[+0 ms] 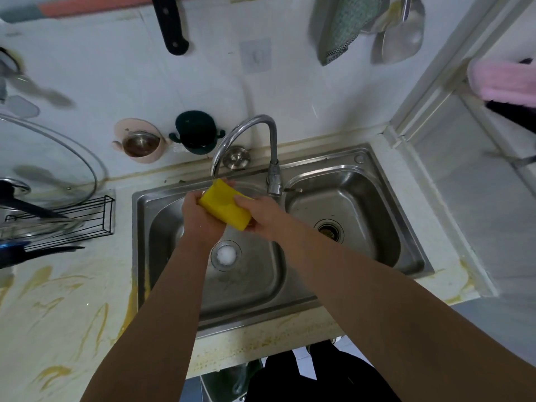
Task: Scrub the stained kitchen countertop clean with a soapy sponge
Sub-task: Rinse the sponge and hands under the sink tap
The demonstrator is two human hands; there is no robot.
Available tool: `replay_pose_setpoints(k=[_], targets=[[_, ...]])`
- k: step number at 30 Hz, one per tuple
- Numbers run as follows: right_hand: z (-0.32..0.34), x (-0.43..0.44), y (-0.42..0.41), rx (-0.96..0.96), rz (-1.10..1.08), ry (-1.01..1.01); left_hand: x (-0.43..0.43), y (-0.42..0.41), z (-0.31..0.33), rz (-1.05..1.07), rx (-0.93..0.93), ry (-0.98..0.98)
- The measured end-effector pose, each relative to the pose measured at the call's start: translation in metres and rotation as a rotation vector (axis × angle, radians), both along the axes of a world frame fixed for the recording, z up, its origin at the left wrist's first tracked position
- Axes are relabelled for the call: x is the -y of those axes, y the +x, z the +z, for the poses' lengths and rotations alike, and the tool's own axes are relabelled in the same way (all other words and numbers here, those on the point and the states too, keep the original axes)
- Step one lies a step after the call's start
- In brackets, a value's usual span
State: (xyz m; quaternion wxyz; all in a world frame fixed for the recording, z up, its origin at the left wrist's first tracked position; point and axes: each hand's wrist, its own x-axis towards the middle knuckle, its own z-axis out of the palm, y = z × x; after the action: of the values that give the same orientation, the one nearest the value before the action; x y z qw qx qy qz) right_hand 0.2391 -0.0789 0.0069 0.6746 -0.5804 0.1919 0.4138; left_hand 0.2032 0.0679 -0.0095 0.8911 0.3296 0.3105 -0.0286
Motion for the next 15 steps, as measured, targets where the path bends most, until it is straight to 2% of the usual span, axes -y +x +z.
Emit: replay_pose_setpoints(k=[3,5,6,11,15], targets=[[0.002,0.003,0.004,0.256,0.100,-0.282,0.005,-0.001,-0.003,-0.003,-0.033,-0.105],[0.007,0.004,0.006,0.454,0.199,-0.497,0.013,-0.004,-0.001,-0.062,-0.033,-0.098],[0.008,0.002,0.007,0.513,0.220,-0.533,0.017,-0.005,0.000,-0.101,-0.034,-0.074],[0.010,-0.012,0.013,0.780,0.322,-0.513,0.020,-0.013,0.009,-0.228,-0.022,-0.060],[0.016,-0.020,0.019,0.814,0.415,-0.542,0.011,-0.014,0.008,-0.157,0.003,-0.143]])
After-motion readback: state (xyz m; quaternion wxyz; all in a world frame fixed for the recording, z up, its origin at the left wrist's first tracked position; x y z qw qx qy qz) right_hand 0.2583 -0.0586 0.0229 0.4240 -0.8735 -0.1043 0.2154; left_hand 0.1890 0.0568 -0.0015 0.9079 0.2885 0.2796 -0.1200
